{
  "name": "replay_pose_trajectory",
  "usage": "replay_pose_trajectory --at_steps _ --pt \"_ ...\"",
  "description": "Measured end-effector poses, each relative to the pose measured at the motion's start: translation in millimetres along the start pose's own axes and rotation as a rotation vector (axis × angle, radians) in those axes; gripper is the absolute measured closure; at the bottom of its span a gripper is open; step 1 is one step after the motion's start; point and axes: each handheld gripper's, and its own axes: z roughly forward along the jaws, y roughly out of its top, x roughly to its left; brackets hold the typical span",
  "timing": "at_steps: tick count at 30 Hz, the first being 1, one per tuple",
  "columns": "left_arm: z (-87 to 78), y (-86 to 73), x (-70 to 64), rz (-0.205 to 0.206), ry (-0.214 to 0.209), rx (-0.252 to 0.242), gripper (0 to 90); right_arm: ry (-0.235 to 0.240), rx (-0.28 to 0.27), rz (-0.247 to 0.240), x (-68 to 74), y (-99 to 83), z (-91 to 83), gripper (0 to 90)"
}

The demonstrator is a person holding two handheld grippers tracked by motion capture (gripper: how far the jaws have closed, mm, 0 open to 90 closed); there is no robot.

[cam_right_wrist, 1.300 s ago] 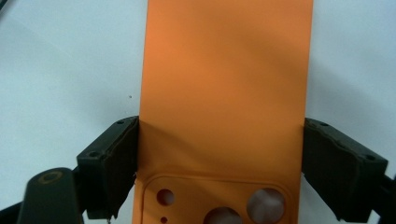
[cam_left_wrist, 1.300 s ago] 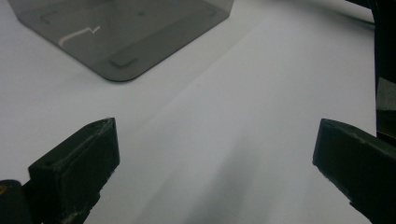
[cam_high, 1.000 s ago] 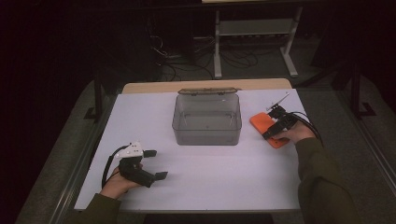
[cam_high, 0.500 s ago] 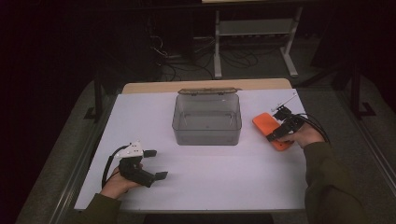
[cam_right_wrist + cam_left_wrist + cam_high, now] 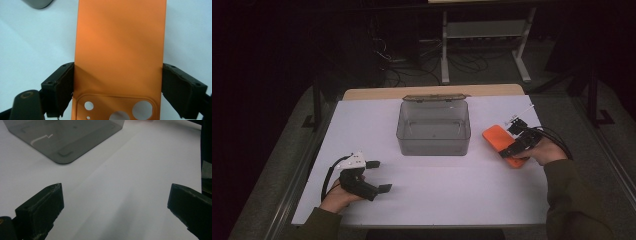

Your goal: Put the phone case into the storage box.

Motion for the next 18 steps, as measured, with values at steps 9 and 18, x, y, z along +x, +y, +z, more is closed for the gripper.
replay_pose_trajectory --at_steps 9,18 --pt "-0.5 0.7 -0.6 0.001 0.0 -0.005 0.0 0.012 -0.004 -0.039 13.6 -8.9 -7.8 15.5" --pt "-1.6 1.1 0.3 -0.002 0.002 -0.007 0.0 0.021 -0.007 -0.086 28.0 -13.2 -11.6 15.5"
